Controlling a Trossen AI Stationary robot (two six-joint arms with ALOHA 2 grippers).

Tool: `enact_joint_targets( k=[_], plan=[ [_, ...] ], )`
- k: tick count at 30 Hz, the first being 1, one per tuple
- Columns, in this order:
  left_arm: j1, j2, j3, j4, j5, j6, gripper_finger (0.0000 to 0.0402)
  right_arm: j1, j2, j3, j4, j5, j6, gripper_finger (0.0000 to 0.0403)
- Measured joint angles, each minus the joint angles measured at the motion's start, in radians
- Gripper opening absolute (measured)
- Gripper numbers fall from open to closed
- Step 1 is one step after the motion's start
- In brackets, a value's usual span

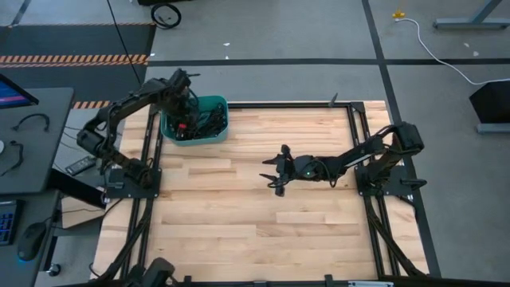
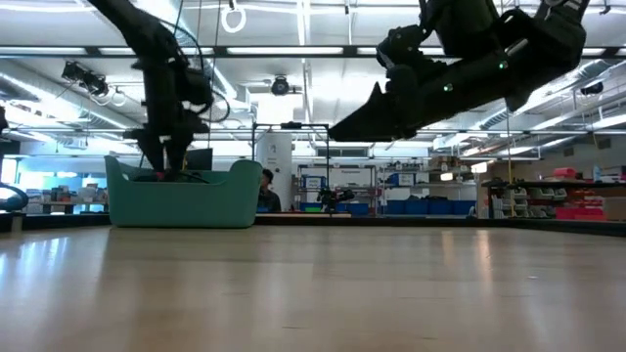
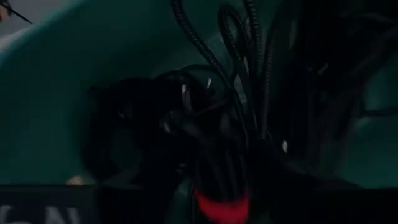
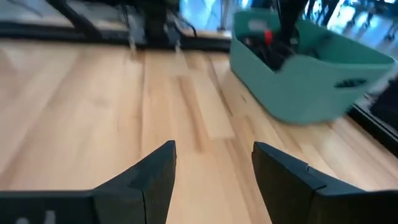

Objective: Pick and place USB-C Cables
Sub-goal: Put the black charger cable into the blue bin, then return to Home Position

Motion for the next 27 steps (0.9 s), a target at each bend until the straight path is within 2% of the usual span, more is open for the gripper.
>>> enact_joint_targets(
  k=[5,9,13,17,20,22,27],
  plan=[
    [-0.042,-0.14,0.035,-0.043,-0.059,0.003,0.0248,-0.001,-0.154,0.0,-0.287,0.007,0.031,0.0208],
    [-0.127,-0.331,-0.042,0.041,-0.14,-0.031,0.026,-0.005,-0.303,-0.033,-0.458,0.004,0.082,0.0188],
    [-0.276,-0.552,-0.197,0.216,-0.143,-0.096,0.0255,0.017,-0.471,-0.167,-0.406,-0.024,0.165,0.0153],
    [-0.462,-0.734,-0.375,0.392,-0.139,-0.187,0.0243,0.008,-0.66,-0.35,-0.272,-0.086,0.226,0.0098],
    [-0.587,-0.83,-0.489,0.538,-0.14,-0.229,0.0234,-0.043,-0.796,-0.451,-0.187,-0.155,0.266,0.0047],
    [-0.652,-0.867,-0.542,0.621,-0.143,-0.233,0.0229,-0.076,-0.879,-0.492,-0.191,-0.178,0.274,0.0015],
    [-0.767,-0.931,-0.615,0.744,-0.149,-0.236,0.022,-0.133,-1.073,-0.568,-0.212,-0.244,0.264,0.0012]
  ],
)
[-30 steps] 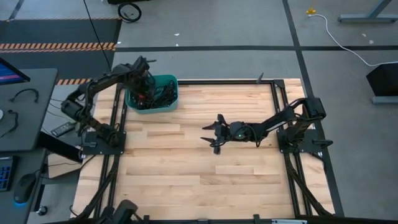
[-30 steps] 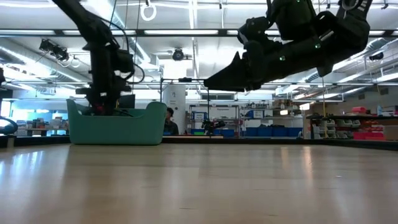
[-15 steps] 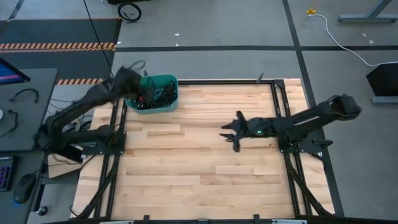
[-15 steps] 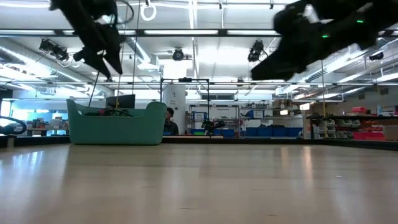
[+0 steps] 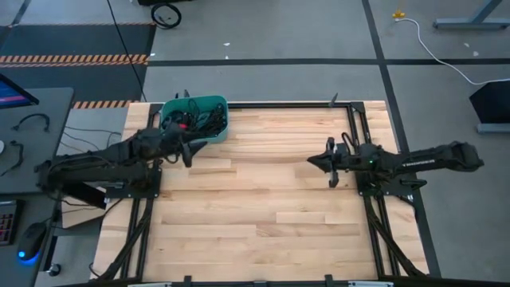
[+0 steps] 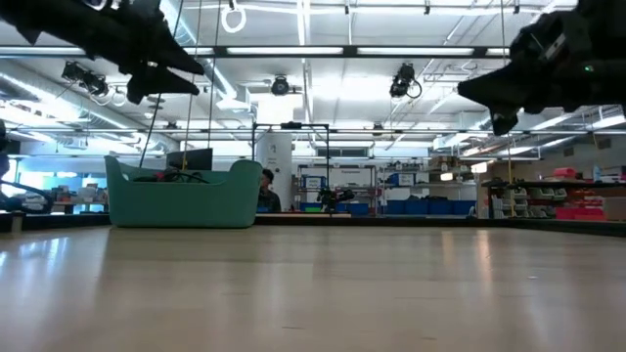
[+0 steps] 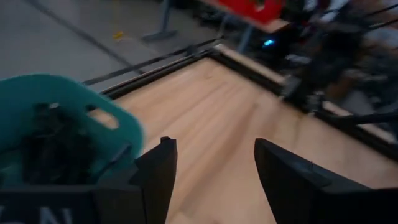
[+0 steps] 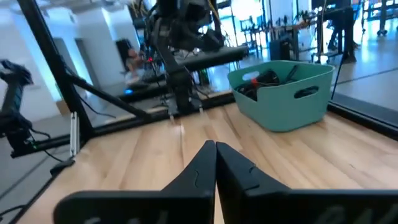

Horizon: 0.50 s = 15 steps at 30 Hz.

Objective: Pick and place USB-C Cables
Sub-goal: Return to Home Position

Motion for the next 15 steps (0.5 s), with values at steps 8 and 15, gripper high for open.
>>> enact_joint_targets(
  k=[8,15],
  plan=[
    [-0.189,-0.244,-0.178,0.186,-0.023,0.073,0.0197,-0.03,-0.28,-0.032,-0.211,-0.014,0.026,0.0007],
    [-0.225,-0.54,-0.298,0.127,-0.029,0.173,0.0167,-0.03,-0.361,-0.032,-0.286,-0.015,0.019,0.0005]
  ],
)
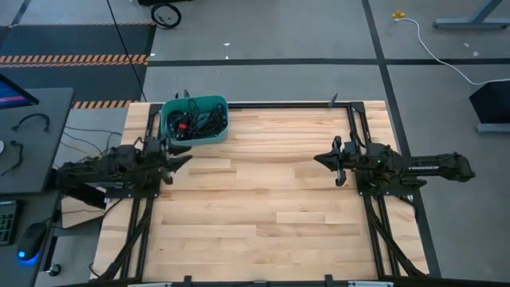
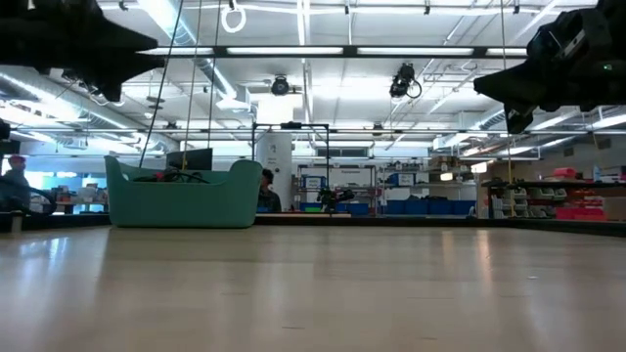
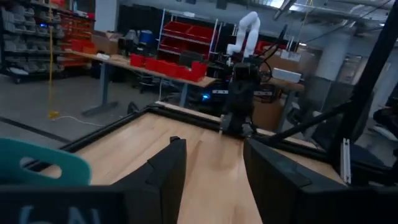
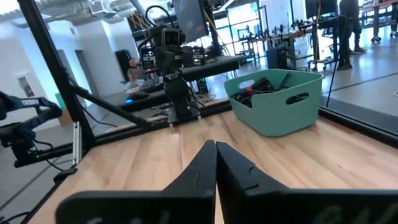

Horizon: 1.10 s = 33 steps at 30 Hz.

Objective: Pick and place USB-C Cables
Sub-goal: Return to Home Position

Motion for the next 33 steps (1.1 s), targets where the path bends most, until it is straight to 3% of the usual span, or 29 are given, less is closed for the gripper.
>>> enact_joint_targets(
  k=[8,13,17,22,33],
  plan=[
    [0.06,-0.04,0.026,-0.237,0.035,0.037,0.0128,0.002,0.001,0.0,0.007,0.001,-0.073,0.0008],
    [0.091,-0.041,0.025,-0.275,0.041,0.084,0.0104,0.002,0.002,0.0,0.034,0.008,-0.068,0.001],
    [0.09,-0.041,-0.024,-0.188,0.073,0.164,0.0088,0.002,0.003,0.0,0.041,0.008,-0.067,0.0011],
    [0.092,-0.014,-0.168,0.097,0.11,0.213,0.0074,0.002,0.004,0.0,0.043,0.008,-0.067,0.0011],
    [0.091,0.029,-0.168,0.092,0.073,0.107,0.0085,0.002,0.008,0.0,0.044,0.008,-0.068,0.0012]
  ],
)
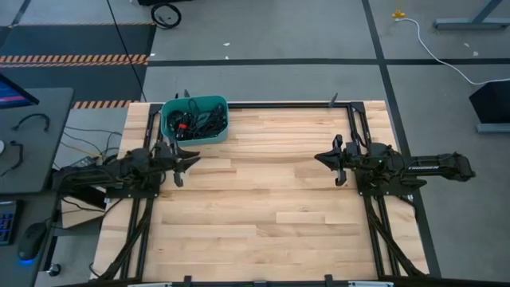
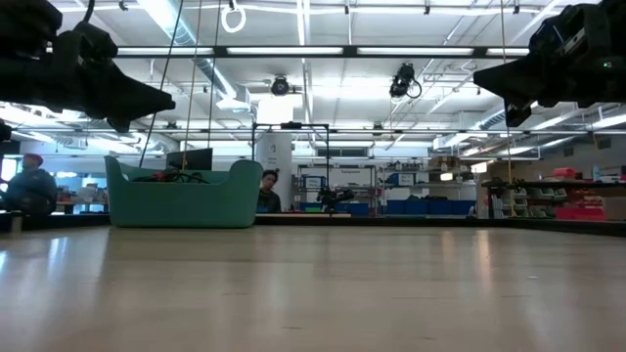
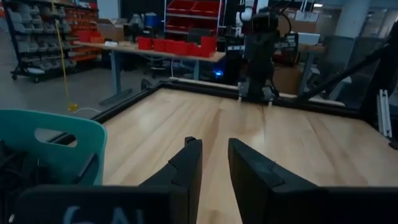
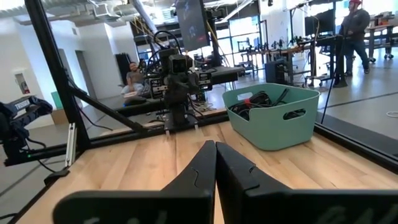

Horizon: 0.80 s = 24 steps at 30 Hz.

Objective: Pick and place USB-C Cables
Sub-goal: Return to Home Position

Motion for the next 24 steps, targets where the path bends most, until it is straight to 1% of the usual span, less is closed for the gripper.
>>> enact_joint_targets(
  k=[5,8,14,18,21,24],
  plan=[
    [0.0,-0.001,0.0,0.001,-0.001,0.0,0.0084,0.015,-0.012,0.0,0.0,0.001,0.0,0.0012],
    [0.0,0.0,0.0,0.001,-0.001,0.001,0.008,0.041,-0.044,0.0,-0.005,0.001,0.0,0.0012],
    [-0.034,-0.026,-0.001,0.003,-0.001,0.0,0.0082,0.074,-0.229,0.0,0.003,0.0,0.0,0.0012],
    [-0.043,-0.071,-0.001,0.012,-0.001,0.0,0.0088,0.079,-0.226,0.001,0.144,0.001,0.0,0.0012],
    [-0.047,-0.07,-0.001,0.045,0.001,0.0,0.009,0.104,-0.224,0.0,0.199,0.002,0.0,0.0012],
    [-0.05,-0.07,-0.001,0.04,0.002,0.001,0.0087,0.143,-0.225,0.0,0.242,0.003,0.0,0.0012]
  ],
)
